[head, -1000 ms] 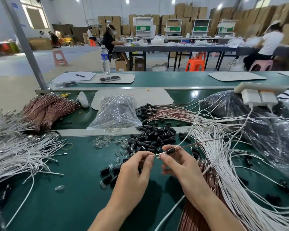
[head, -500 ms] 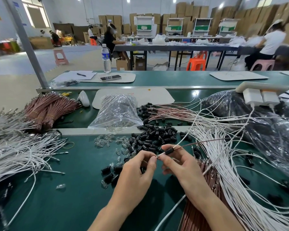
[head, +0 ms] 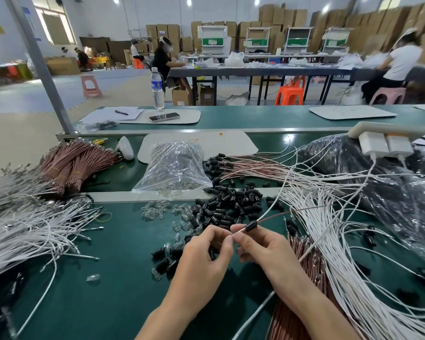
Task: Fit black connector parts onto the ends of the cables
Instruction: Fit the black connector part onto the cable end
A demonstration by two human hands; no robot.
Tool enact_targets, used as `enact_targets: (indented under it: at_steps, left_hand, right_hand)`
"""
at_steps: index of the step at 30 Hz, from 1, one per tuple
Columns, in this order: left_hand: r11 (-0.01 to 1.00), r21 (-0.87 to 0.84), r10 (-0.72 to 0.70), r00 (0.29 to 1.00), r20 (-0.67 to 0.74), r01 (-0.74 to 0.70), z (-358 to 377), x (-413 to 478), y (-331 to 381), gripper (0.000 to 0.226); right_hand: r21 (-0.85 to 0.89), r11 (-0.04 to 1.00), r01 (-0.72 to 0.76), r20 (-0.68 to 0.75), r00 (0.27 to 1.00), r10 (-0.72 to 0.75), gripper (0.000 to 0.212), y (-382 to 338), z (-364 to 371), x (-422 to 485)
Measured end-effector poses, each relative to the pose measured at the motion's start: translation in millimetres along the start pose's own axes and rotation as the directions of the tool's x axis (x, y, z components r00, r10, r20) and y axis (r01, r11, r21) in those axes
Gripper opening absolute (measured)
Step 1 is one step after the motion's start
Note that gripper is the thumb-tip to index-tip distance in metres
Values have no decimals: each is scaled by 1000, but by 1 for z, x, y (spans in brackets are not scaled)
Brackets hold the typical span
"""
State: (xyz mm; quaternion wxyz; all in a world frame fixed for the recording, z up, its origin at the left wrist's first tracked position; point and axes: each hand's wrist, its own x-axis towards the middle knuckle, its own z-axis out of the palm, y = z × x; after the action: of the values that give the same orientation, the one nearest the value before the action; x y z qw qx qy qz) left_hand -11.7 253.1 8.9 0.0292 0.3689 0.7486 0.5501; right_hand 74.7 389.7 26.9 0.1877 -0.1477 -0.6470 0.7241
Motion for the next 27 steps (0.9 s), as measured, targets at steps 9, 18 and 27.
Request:
enact_targets:
  at_steps: [9, 18, 27]
  left_hand:
    - [904, 427, 120, 976, -183, -32, -27, 8, 1, 17]
    - [689, 664, -214, 957, -197, 291, -53, 19, -30, 29]
    - [705, 669, -187, 972, -145, 236, -53, 21, -33, 31]
  right_hand:
    - [163, 986, -24, -95, 995, 40, 24, -1, -2, 1]
    - [212, 975, -69, -60, 995, 83, 34, -4, -3, -1]
    - [254, 964, -78, -72, 992, 100, 35, -4, -3, 0]
